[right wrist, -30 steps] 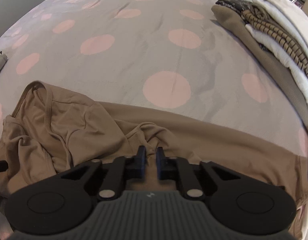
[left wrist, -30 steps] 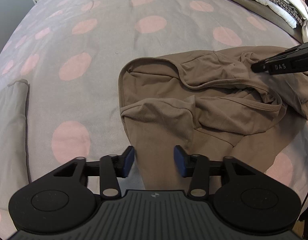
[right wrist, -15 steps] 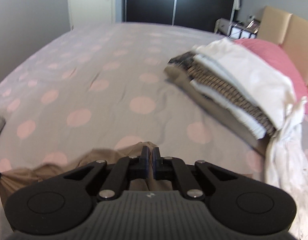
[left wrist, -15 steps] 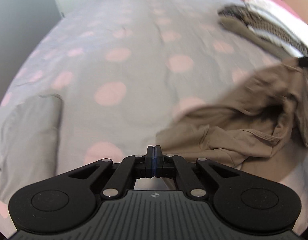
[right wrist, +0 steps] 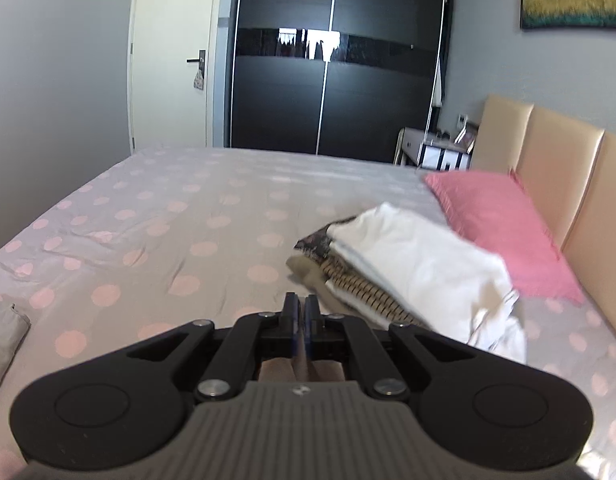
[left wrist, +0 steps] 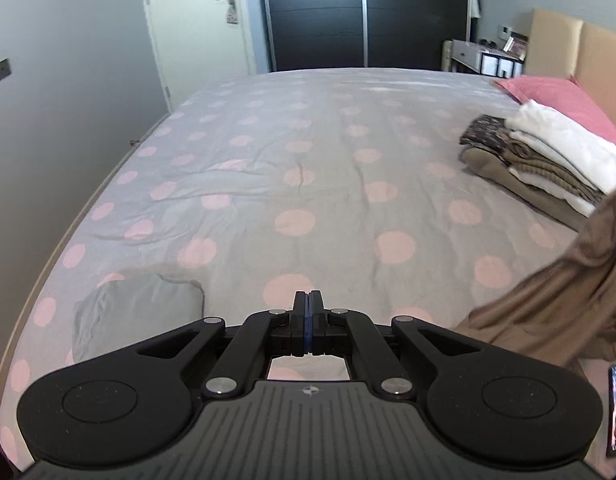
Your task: Fold clothes
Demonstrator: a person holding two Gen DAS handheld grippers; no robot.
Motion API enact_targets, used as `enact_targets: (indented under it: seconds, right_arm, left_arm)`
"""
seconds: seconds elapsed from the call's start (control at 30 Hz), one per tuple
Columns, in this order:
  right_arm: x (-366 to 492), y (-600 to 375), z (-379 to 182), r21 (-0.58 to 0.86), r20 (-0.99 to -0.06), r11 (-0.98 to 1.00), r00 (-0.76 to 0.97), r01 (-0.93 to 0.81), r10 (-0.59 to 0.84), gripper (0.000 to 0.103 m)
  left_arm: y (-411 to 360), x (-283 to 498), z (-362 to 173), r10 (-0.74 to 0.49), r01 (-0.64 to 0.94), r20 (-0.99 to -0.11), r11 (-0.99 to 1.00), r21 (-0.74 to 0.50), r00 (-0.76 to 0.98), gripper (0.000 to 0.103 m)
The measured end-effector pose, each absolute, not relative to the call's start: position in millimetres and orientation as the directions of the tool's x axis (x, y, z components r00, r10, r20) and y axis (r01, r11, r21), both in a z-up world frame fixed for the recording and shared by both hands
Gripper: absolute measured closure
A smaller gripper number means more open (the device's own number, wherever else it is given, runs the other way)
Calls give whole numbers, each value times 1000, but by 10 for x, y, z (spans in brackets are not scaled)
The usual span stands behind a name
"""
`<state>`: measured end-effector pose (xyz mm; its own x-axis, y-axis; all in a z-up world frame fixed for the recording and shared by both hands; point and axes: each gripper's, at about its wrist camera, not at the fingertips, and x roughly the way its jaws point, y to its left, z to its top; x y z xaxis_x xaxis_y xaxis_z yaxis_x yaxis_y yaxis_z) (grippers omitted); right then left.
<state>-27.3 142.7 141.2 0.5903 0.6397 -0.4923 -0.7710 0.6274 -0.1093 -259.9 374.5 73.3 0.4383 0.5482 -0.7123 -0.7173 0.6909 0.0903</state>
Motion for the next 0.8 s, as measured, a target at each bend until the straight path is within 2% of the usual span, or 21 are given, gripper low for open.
enact_targets:
  seconds: [0.1,0.23,0.43,0.47,0.57,0.63,0.67,0.7,0.8]
  right_arm:
    - [-292,1370,1437,-158,-523,638,612,-754,593,99]
    - [-186,1226,1099,-209,-617,647,612,-733,495,99]
    - [61,898,317,-233,-755,657,559,-717,342,98]
    - [108,848,221,-225,-771,661,545,-716,330,97]
    - [227,749,51,-186,-783,670,520,-719,341,96]
    - [295,741,7,-154,-779,666,504,-730,373,85]
    - [315,767,-7,-143,-774,655,497,-742,393,73]
    - [336,794,-22,-133,-769,645,488,-753,412,69]
    - [404,908,-120,-104,-762,606,454,-789,461,69]
  left_arm:
    - [3671,-2521,623,485,-674,-741,736,60,464,103]
    - [3535,-2396,346,427,-625,-767,779,43,479,82]
    - [3372,-2135,-172,332,-533,-831,844,51,446,70]
    - [3347,-2092,-257,317,-518,-841,854,52,439,66]
    - [3281,-1947,-436,288,-473,-855,879,58,431,61]
    - [3267,-1857,-493,278,-447,-856,892,61,437,59]
    - [3273,-1813,-516,272,-443,-855,895,56,440,56]
    - [3279,-1768,-539,267,-439,-855,897,52,444,56]
    - [3299,-1634,-614,252,-432,-857,901,37,450,55]
